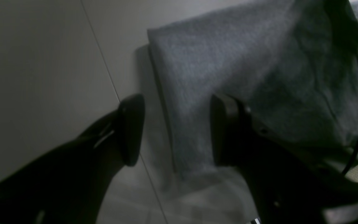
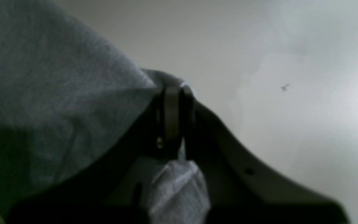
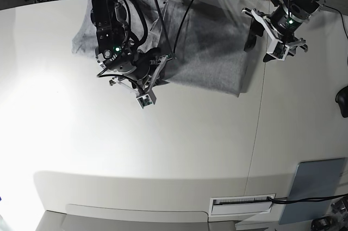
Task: Fold the T-shirt properly
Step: 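Lift the shirt edge with the right gripper and fold it over, then release the shirt and raise the right gripper away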
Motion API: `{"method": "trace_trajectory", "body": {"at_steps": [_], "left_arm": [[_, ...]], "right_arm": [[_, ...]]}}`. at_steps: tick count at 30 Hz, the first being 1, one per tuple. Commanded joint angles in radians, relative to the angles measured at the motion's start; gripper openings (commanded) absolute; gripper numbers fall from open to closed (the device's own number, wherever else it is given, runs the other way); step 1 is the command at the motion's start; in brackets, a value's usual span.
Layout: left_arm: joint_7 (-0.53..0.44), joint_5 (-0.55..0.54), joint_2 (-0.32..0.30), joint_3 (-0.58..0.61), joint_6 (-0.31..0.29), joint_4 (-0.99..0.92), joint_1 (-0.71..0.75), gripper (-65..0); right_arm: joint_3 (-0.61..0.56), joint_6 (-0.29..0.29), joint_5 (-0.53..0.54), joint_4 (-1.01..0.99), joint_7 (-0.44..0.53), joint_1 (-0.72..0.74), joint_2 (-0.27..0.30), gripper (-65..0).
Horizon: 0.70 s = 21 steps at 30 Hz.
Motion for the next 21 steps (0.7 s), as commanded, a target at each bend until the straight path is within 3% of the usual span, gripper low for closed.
{"method": "trace_trajectory", "body": {"at_steps": [1,5,8,10,12,21], "left_arm": [[-0.022,-0.013,-0.008,-0.006,0.0,0.016,0.003,-33.1],[-0.022,-0.013,-0.008,-0.006,0.0,0.016,0.003,-33.1],[-0.022,-0.013,-0.008,-0.006,0.0,0.016,0.003,-33.1],[-0.023,-0.013,-0.008,-0.006,0.0,0.016,0.003,-33.1],[-0.022,-0.013,-0.008,-0.006,0.0,0.016,0.003,-33.1],[-0.023,-0.013,-0.008,-0.006,0.0,0.016,0.003,-33.1]], "right_arm": [[0.003,-0.004,-0.005,0.017,0.021,0.019,0.007,-55.9],[0.003,-0.002,-0.003,0.018,0.023,0.019,0.011,-40.5],[0.003,0.004,0.094,0.028,-0.053,0.019,0.011,-39.8],[0.003,0.064,0.175,0.06,-0.122,0.015,0.014,-39.8],[0.002,0.086,0.216,0.108,-0.121,-0.008,0.032,-39.8],[0.002,0.124,0.241,0.354,-0.12,-0.218,0.194,-39.9]]}}
